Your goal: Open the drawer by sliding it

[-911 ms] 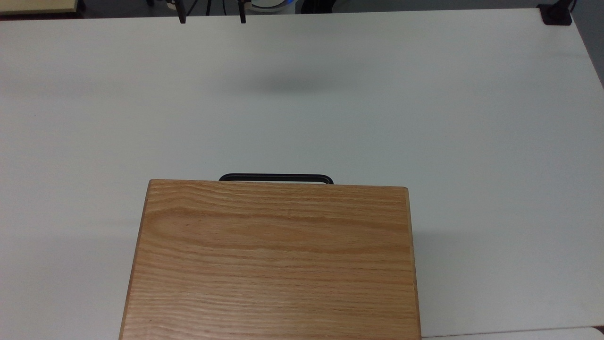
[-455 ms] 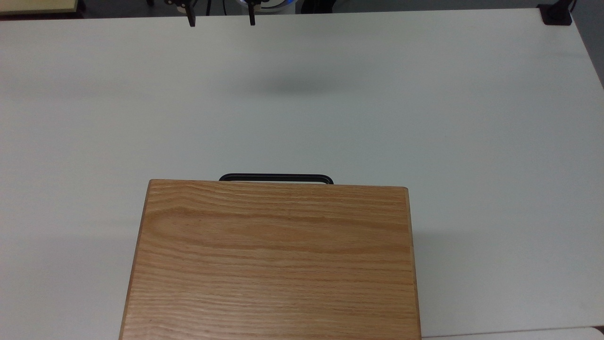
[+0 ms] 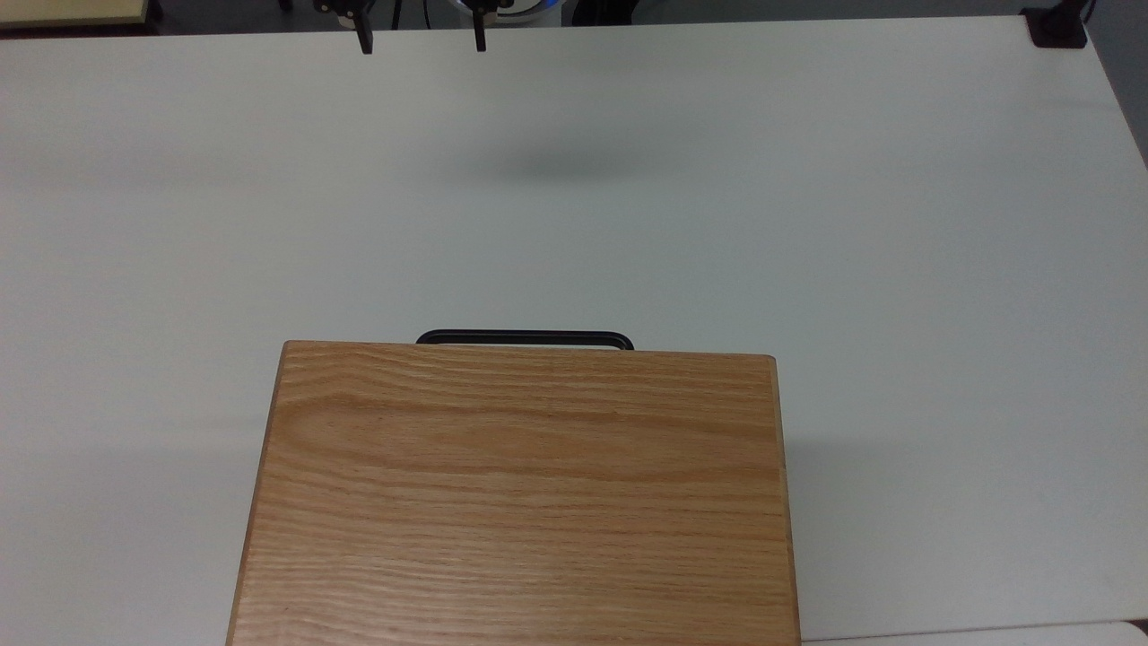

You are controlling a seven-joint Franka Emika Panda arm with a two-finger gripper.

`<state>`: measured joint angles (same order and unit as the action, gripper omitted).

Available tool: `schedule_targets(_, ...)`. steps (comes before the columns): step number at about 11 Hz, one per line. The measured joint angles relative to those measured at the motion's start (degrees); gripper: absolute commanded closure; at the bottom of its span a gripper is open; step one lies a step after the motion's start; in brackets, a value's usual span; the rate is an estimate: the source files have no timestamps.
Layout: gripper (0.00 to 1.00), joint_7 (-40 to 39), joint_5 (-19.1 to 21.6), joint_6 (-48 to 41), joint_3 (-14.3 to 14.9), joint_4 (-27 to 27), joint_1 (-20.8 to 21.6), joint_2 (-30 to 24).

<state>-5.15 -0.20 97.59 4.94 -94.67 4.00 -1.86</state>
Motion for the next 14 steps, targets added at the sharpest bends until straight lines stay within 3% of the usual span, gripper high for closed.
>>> schedule_targets(9, 0.0, 0.01, 0.0, -0.03, 0.0, -0.02, 0.16, 0.62)
schedule_targets(14, 0.0, 3.71, 0.0, -0.03, -0.01, 0.16, 0.31, 0.62)
